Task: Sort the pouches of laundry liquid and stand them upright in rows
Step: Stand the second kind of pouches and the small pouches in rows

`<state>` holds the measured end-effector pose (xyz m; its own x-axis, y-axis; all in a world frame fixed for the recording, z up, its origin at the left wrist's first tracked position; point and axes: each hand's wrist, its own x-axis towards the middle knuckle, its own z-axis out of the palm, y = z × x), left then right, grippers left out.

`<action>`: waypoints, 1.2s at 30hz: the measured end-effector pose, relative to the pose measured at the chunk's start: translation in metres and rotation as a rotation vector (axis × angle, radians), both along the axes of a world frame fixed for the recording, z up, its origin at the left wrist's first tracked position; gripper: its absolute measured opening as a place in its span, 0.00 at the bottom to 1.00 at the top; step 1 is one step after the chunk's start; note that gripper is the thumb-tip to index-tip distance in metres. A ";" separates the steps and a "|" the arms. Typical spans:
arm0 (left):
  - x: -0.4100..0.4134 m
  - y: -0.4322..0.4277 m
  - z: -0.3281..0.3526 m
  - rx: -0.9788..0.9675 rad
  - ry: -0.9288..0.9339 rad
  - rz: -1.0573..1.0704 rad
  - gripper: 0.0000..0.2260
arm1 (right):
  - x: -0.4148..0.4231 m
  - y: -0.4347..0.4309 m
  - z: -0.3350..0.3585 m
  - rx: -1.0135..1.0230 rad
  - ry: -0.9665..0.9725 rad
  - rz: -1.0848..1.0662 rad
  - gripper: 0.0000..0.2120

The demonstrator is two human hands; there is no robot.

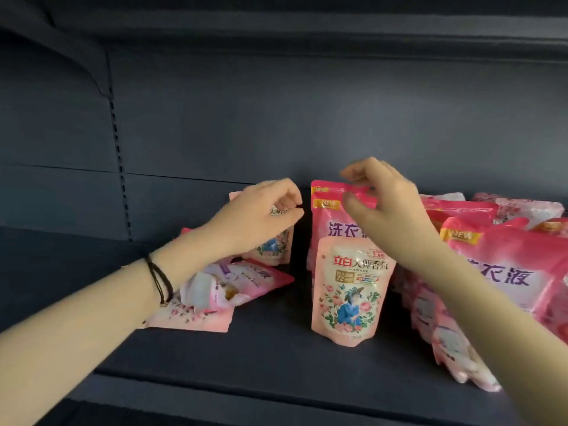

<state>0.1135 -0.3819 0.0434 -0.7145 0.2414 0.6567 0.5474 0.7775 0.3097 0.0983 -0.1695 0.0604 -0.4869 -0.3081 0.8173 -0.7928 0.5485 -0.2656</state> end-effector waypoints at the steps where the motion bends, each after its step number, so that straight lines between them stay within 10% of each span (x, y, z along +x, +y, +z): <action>1: -0.001 -0.012 0.007 -0.256 0.035 0.104 0.08 | -0.006 -0.006 0.010 0.101 -0.023 -0.001 0.11; 5: -0.013 -0.059 0.018 -0.829 0.145 0.297 0.17 | -0.023 -0.032 0.029 0.626 0.046 -0.005 0.12; 14: -0.063 -0.131 0.014 -1.003 0.148 0.289 0.19 | -0.060 -0.104 0.031 1.160 0.184 -0.253 0.17; 36: -0.176 -0.128 -0.007 -0.385 -0.093 0.108 0.05 | -0.159 -0.159 0.032 1.197 -0.254 -0.583 0.08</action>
<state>-0.0629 -0.5097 0.0364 -0.8012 0.3774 0.4644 0.4395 0.8978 0.0286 -0.0610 -0.3287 0.0919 -0.8858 -0.4596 0.0647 -0.3683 0.7809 0.5046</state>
